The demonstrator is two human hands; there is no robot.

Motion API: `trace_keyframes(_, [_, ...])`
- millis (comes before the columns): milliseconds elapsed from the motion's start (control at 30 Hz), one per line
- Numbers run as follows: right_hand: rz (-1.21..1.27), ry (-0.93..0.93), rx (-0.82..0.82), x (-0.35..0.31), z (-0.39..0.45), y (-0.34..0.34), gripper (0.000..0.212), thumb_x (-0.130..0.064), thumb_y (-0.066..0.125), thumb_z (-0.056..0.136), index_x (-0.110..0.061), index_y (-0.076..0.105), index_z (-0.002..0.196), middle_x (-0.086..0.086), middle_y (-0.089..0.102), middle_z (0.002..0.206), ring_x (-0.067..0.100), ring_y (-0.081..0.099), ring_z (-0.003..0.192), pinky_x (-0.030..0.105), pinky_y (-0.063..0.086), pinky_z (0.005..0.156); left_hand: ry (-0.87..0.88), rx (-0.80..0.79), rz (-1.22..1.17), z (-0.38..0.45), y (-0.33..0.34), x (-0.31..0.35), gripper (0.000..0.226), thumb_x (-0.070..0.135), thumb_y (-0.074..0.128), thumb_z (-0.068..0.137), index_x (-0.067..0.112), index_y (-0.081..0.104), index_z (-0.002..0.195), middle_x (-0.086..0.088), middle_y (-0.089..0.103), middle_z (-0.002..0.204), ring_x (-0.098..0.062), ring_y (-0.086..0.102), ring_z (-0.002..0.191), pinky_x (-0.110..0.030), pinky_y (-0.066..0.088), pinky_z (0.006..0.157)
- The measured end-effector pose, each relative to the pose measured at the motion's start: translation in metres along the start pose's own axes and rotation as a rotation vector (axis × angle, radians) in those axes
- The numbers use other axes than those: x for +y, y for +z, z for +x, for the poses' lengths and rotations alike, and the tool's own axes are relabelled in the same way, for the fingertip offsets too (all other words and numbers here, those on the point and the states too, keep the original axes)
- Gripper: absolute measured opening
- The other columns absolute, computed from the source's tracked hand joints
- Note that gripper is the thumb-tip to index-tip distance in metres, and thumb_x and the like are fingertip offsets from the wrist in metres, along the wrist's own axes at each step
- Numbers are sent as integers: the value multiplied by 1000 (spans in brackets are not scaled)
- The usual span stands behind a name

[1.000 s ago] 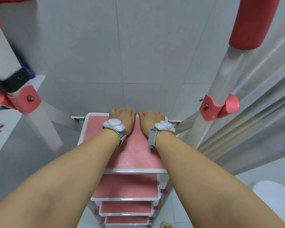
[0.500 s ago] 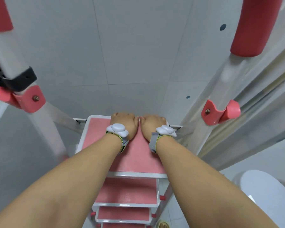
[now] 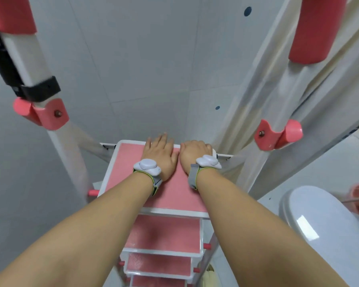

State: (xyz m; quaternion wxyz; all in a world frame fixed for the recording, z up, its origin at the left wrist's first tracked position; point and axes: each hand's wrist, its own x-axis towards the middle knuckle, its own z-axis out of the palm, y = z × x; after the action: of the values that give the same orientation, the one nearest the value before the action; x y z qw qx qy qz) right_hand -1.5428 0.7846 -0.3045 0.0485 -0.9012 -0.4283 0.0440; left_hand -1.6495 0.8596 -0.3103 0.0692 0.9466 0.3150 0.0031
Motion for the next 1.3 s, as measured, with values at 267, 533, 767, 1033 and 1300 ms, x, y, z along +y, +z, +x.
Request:
trace_keyframes(267, [37,2,-30,-3,-28,7,56,-40,21,98,-14,27,147,4,29,154,22,21,142,45,8,118,37,-10,-16,-40,-3,-4,60,41,21,99,16,7,153,-4,4,161,-18,1,149,-43,1,119])
trace_keyframes(533, [58,-36,-85,-7,-69,8,64,-45,19,99,-15,5,154,0,1,161,16,-5,148,43,-3,120,93,-14,6,-73,1,-9,74,51,14,89,14,9,153,-4,5,161,-18,3,149,-46,2,119])
trace_keyframes(767, [61,-33,-157,-13,-87,2,61,-41,21,100,-17,6,153,-1,-1,161,16,-6,148,43,-5,119,390,-182,167,-102,-8,-23,134,92,33,55,7,-4,151,-13,-13,158,-29,-12,147,-52,-7,118])
trace_keyframes(1033, [103,-113,-116,-32,-86,-52,32,-26,41,94,-13,55,120,8,52,127,28,47,121,39,39,101,378,-107,192,-102,-2,-21,116,59,55,65,10,-4,152,-14,-7,160,-30,-9,147,-52,-4,118])
trace_keyframes(1300, [102,-443,599,-48,-72,-146,22,-3,57,67,-1,65,88,17,64,109,36,59,104,42,50,79,355,-121,179,-98,-5,-18,116,53,56,64,13,-8,151,-13,-11,160,-30,-11,147,-51,-7,117])
